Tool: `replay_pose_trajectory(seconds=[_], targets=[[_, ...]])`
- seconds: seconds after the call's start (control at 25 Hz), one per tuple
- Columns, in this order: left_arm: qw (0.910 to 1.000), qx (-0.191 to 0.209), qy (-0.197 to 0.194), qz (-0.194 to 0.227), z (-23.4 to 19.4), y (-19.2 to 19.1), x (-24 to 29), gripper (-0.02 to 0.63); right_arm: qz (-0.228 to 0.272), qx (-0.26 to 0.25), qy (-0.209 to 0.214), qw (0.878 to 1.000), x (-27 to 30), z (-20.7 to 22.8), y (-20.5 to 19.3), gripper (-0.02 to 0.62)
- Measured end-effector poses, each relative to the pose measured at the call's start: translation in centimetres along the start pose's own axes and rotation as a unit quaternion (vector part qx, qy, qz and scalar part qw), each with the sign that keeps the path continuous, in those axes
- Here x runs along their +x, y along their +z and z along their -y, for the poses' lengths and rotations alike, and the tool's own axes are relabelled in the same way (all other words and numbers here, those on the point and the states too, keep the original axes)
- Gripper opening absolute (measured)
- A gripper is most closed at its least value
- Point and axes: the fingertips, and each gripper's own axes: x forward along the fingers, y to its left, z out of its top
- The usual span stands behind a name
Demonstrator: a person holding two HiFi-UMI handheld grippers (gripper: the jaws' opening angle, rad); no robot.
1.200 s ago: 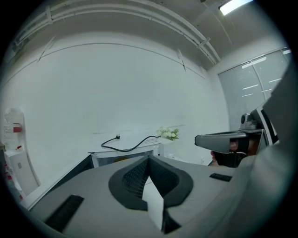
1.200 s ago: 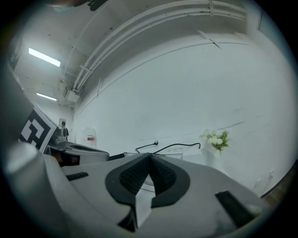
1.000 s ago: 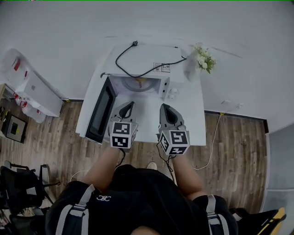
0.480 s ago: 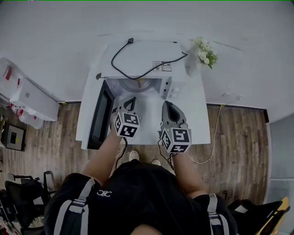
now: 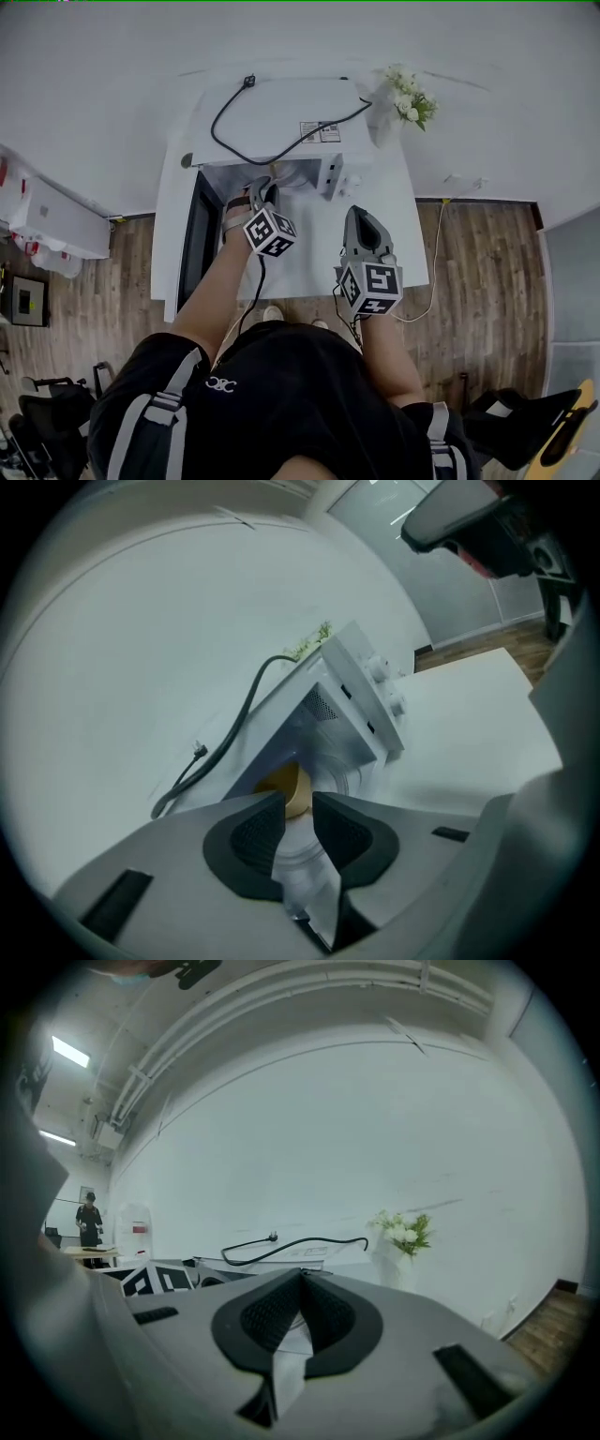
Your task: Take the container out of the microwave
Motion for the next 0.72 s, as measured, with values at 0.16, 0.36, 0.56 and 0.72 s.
replay_pose_trajectory(seconds=[0.16, 0.36, 0.56, 0.72], targets=[[0.9998, 0.019, 0.003, 0.004, -0.1, -0.4, 2.9, 0.112, -0.001, 0.004, -0.036, 0.999, -1.0, 2.2, -0.4, 0.003], [0.999, 0.036, -0.013, -0.021, 0.4, -1.8, 6.7, 0.123, -0.004, 0.005, -0.077, 0.997, -2.3, 4.5, -0.8, 0.003], [0.997, 0.067, -0.023, -0.032, 0.7, -3.0, 9.9, 0.137, -0.013, 0.006, -0.114, 0.993, -3.9, 6.3, -1.5, 0.003], [0.995, 0.09, -0.027, -0.036, 0.6, -3.6, 12.1, 0.156, -0.022, 0.01, -0.139, 0.99, -4.9, 7.4, -2.2, 0.003]])
